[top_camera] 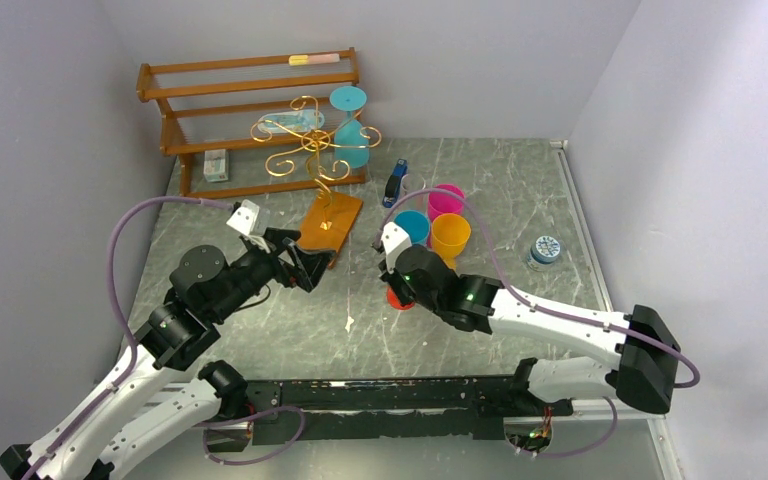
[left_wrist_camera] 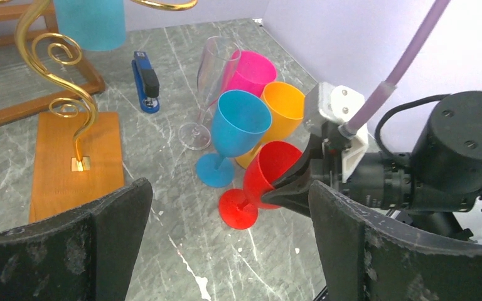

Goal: Take the wine glass off the wine glass rack
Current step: Place the wine glass at the center of the board.

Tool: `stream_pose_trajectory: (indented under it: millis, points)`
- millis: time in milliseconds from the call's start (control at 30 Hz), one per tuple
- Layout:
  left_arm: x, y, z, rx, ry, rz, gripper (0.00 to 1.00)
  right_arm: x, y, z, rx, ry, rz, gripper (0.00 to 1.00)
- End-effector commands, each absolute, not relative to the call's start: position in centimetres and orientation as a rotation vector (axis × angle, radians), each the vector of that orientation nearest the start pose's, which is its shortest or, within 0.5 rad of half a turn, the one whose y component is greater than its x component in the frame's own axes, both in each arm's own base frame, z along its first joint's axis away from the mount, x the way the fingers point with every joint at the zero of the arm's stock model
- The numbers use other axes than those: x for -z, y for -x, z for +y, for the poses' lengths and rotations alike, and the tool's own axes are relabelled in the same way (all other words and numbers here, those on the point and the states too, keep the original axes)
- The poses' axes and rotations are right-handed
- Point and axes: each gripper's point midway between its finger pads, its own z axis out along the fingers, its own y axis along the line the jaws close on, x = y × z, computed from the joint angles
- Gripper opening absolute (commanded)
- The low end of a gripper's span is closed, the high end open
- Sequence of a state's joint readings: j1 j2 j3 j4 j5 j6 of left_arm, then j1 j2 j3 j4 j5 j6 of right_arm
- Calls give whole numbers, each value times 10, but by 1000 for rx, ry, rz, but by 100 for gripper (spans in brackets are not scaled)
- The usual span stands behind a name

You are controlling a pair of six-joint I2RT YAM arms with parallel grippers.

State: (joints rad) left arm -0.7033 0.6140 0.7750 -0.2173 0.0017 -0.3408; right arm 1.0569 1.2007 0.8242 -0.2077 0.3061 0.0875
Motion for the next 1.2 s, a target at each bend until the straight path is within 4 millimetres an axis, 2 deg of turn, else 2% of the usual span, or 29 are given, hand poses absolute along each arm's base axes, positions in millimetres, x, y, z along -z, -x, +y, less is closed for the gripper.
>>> stream_pose_trajectory:
  millis: [0, 133, 367, 500, 867, 1167]
  points:
    - [-321, -206, -196, 831, -283, 1624, 98, -152, -224, 285, -295, 798, 2008, 0]
    - [-318, -207, -196, 824, -285, 1636, 98, -148, -225, 285, -273, 804, 2026, 0]
    - [-315, -207, -200, 828, -311, 1648, 98, -152, -227, 282, -278, 777, 2019, 0]
    - [-314, -208, -201, 825, -309, 1649, 98, -152, -229, 282, -290, 761, 2030, 8]
    - [-317, -208, -196, 790, -334, 1635, 98, -165, -232, 289, -312, 753, 2008, 14]
    - [-310, -216, -201, 761, -339, 1711, 98, -177, -240, 290, -281, 744, 1987, 20]
